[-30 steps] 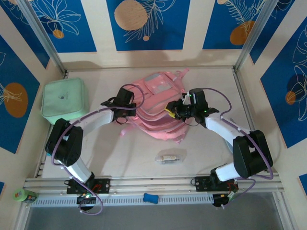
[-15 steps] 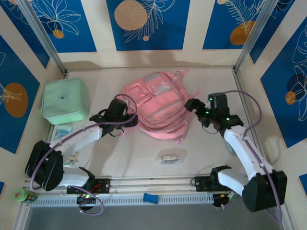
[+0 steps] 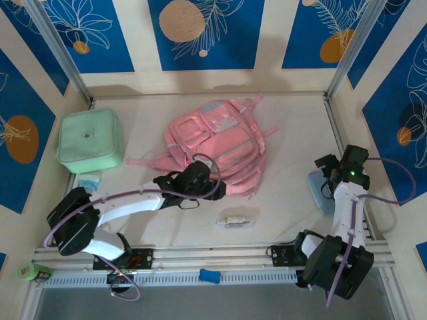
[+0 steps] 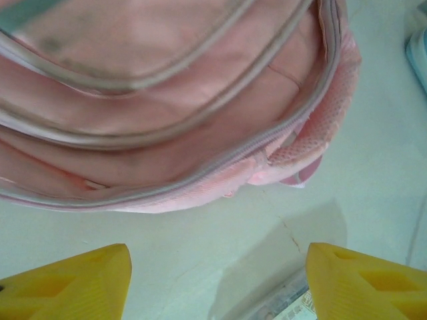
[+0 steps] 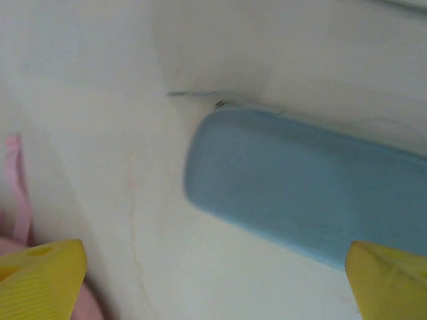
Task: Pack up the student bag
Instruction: Move the glasses case to the middle-right of the table.
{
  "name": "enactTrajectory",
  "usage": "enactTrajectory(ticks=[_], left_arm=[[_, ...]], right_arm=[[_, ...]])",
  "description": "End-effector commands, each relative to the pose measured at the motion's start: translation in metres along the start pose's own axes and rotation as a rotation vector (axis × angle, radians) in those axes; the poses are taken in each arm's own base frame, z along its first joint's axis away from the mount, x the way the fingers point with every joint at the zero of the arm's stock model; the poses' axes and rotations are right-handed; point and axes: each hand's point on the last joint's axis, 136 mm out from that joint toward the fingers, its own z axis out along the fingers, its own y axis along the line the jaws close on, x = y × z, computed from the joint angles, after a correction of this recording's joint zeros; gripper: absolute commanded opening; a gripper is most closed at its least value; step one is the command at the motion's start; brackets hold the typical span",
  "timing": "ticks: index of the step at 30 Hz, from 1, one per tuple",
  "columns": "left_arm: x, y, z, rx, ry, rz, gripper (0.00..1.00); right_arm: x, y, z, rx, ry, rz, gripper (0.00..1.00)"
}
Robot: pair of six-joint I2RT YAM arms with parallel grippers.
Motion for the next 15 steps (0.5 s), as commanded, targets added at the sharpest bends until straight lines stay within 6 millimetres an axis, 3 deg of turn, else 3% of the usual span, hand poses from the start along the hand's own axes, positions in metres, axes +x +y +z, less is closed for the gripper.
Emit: enactTrajectory(ticks=[1, 7, 15], left_arm=[[-0.019, -0.023, 0.002, 0.04, -0.06, -0.007, 0.7], [-0.017, -0.038, 0.01, 0.058, -0.046, 0.013, 0.73], [-0.021, -0.039, 0.009, 0.039, -0.072, 0.01, 0.77]], right_arm=[[0.002, -0.033, 0.01, 0.106, 0.018, 0.032, 0.99], [0.002, -0.065, 0.03, 0.146, 0.063, 0.165, 0.99], [0.039, -0.067, 0.053, 0.135, 0.212, 0.211, 0.99]])
